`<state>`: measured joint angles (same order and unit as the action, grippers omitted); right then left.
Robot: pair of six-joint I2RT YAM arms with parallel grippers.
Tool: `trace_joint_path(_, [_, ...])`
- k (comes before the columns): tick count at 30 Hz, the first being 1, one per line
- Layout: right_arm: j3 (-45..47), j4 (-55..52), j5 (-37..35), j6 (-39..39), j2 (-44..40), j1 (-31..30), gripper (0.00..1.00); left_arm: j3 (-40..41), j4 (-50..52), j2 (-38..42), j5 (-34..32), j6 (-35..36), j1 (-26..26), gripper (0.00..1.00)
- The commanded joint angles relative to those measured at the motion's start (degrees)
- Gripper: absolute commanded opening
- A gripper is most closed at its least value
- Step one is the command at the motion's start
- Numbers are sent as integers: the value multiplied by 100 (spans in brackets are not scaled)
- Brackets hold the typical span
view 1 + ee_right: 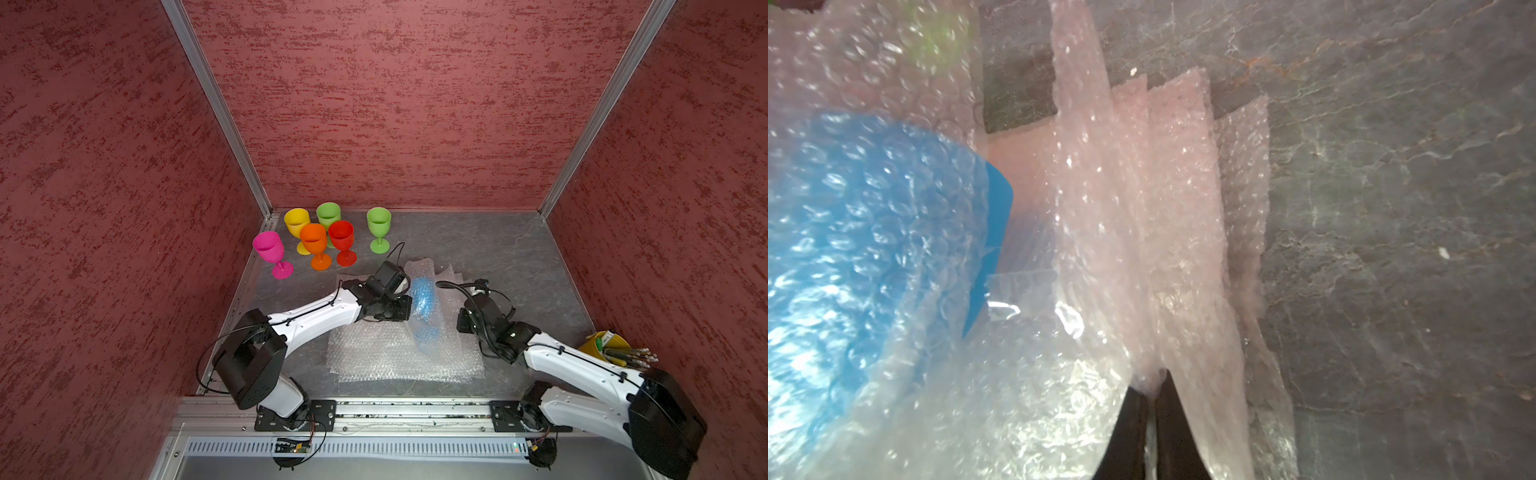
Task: Unpack wine glasses from bubble wrap
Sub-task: Unwrap the bubble wrap.
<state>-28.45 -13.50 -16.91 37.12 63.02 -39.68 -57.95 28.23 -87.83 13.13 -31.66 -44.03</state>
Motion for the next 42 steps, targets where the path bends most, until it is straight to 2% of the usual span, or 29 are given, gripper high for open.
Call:
trace_joint_path(1, [59, 69, 38, 143, 52, 39, 10, -3, -45, -194, -175, -26, -6, 0])
trace_joint_path(3, [60, 36, 20, 202, 28, 39, 14, -17, -13, -258, -202, -58, -7, 0])
trace_joint_path(4, [53, -2, -4, 216, 5, 40, 20, -22, -4, -267, -206, -94, -5, 0])
trace_joint_path(6, [-13, -143, -82, 237, -67, 39, 43, 2, 24, -254, -193, -218, -2, 7])
trace_joint_path(8, [-118, -318, -212, 232, -169, 39, 58, 31, 25, -199, -122, -337, -8, 18])
trace_joint_path(11, [-328, -586, -459, 249, -371, 39, 65, 94, 11, -22, -53, -510, -7, 28])
trace_joint_path(14, [-587, -799, -590, 192, -524, 39, 66, 193, -23, 196, -3, -664, 5, 33])
trace_joint_path(17, [-871, -973, -562, 45, -581, 39, 62, 278, -136, 376, 171, -841, 23, 36])
trace_joint_path(19, [-1056, -1045, -472, -61, -626, 40, 58, 366, -289, 458, 376, -981, 47, 36])
trace_joint_path(23, [-1269, -870, 594, -459, -553, 39, 46, 577, -600, 629, 813, -1348, 90, 36])
trace_joint_path(26, [-1365, -959, 665, -459, -243, 39, 34, 663, -582, 853, 863, -1462, 145, 36])
trace_joint_path(27, [-1346, -930, 614, -452, -176, 39, 31, 640, -493, 961, 816, -1432, 181, 37])
trace_joint_path(30, [-1295, -722, 610, -392, 38, 39, 25, 495, 102, 1442, 330, -1172, 361, 48])
trace_joint_path(34, [-1284, -249, 1176, -339, 590, 24, 22, 297, 791, 2248, -383, -699, 652, 58])
trace_joint_path(38, [-1460, 136, 1593, -304, 1123, -75, 22, 197, 1273, 2835, -715, -278, 975, 63])
trace_joint_path(42, [-1760, 383, 2004, -239, 1447, -234, 23, 136, 1617, 3092, -851, -46, 1213, 64])
